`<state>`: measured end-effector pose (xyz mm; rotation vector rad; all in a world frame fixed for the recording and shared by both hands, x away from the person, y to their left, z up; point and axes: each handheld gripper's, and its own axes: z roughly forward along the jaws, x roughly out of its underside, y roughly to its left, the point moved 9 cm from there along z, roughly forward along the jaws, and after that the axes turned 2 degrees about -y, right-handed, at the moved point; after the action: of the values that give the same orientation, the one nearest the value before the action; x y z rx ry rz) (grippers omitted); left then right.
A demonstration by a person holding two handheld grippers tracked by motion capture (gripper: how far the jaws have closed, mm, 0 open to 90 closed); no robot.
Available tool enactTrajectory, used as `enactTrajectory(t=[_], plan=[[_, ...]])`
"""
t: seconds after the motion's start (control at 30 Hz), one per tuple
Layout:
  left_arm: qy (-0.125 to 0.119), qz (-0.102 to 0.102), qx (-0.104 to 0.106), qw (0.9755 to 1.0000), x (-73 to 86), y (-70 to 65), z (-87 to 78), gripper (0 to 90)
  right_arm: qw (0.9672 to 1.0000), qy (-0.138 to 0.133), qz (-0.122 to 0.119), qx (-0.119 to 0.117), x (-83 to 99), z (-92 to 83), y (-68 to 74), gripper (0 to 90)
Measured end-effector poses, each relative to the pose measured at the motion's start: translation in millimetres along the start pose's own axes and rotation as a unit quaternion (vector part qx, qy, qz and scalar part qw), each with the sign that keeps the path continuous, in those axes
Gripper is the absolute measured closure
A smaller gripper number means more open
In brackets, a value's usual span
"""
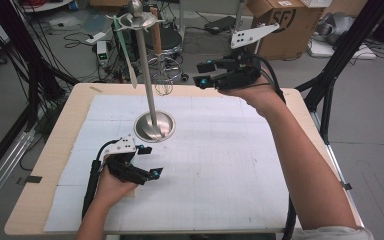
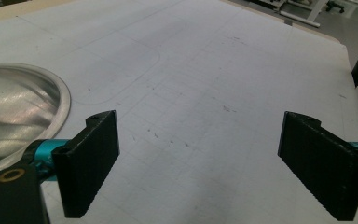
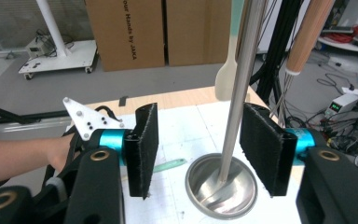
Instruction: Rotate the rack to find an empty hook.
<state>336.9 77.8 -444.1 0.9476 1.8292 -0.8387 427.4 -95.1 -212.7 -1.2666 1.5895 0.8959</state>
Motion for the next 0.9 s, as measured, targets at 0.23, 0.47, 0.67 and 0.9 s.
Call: enactTrajectory(t=[0.23,0.47,0.67,0.9], plan=[[-0.002,-0.001,0.000,1.0000,-0.3,0.7,-0.9,13.1,0.9999,0.009,-0.002,-0.007,3.5,5.4,4.9,42.3],[-0.002,0.000,0.000,1.0000,-0.4,0.6,-0.9,13.1,0.9999,0.006,-0.008,-0.001,5.9,13.2,11.1,36.3],[-0.002,-0.001,-0.001,1.0000,-0.2,0.7,-0.6,13.1,0.9999,0.008,0.005,0.004,20.4,15.3,9.2,29.7],[-0.001,-0.001,0.000,1.0000,0.0,1.0,-0.5,13.1,0.9999,-0.008,0.008,-0.003,26.7,14.3,12.4,27.5]])
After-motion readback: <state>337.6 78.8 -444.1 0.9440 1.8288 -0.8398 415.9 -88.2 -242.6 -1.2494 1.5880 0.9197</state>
